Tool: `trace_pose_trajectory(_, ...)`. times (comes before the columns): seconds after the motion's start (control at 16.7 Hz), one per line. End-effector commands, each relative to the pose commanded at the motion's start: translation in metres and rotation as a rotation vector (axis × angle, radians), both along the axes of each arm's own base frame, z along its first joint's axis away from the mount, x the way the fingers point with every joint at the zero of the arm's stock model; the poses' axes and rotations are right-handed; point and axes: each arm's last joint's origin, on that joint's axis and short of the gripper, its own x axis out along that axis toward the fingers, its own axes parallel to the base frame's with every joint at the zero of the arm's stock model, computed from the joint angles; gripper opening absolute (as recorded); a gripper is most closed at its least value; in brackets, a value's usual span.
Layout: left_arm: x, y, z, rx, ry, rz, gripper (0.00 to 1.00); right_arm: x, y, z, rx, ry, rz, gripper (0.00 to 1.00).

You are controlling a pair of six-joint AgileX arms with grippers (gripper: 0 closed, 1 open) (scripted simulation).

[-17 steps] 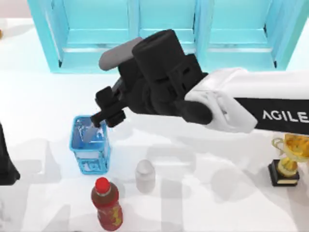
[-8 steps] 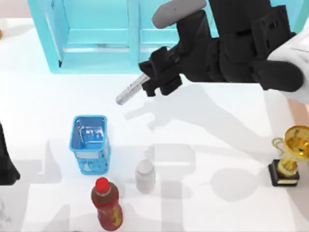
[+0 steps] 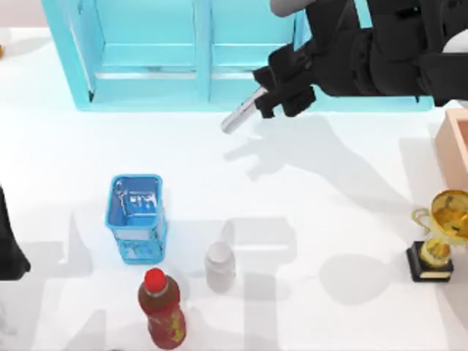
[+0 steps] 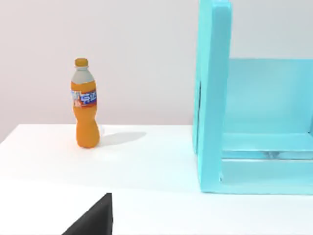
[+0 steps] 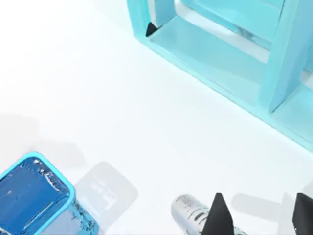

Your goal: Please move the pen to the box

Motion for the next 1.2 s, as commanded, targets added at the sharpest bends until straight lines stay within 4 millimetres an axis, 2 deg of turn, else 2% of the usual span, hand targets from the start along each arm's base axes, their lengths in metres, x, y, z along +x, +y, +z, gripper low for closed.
trace_pose_trajectory(0.12,0.0,0.0,0.0,0.0,0.0,0.0,1.0,0.012,-0.037,0.008,-0.081,0.015,-0.076,0.0)
trace_pose_trajectory(0.3,0.0,0.0,0.0,0.0,0.0,0.0,1.0,0.019,-0.112,0.015,-0.218,0.129,-0.226,0.0)
trace_pose_trajectory(0.48,0.0,0.0,0.0,0.0,0.0,0.0,1.0,0.005,-0.188,0.025,-0.321,0.277,-0.367,0.0)
trace_pose_trajectory(0.6,0.0,0.0,0.0,0.0,0.0,0.0,1.0,-0.013,-0.225,0.037,-0.367,0.334,-0.431,0.0)
trace_pose_trajectory(0.72,0.0,0.0,0.0,0.0,0.0,0.0,1.0,-0.033,-0.248,0.05,-0.405,0.351,-0.463,0.0)
trace_pose_trajectory(0.84,0.0,0.0,0.0,0.0,0.0,0.0,1.0,-0.046,-0.257,0.059,-0.427,0.348,-0.478,0.0)
trace_pose_trajectory(1.2,0.0,0.0,0.0,0.0,0.0,0.0,1.0,-0.047,-0.258,0.057,-0.43,0.352,-0.477,0.0)
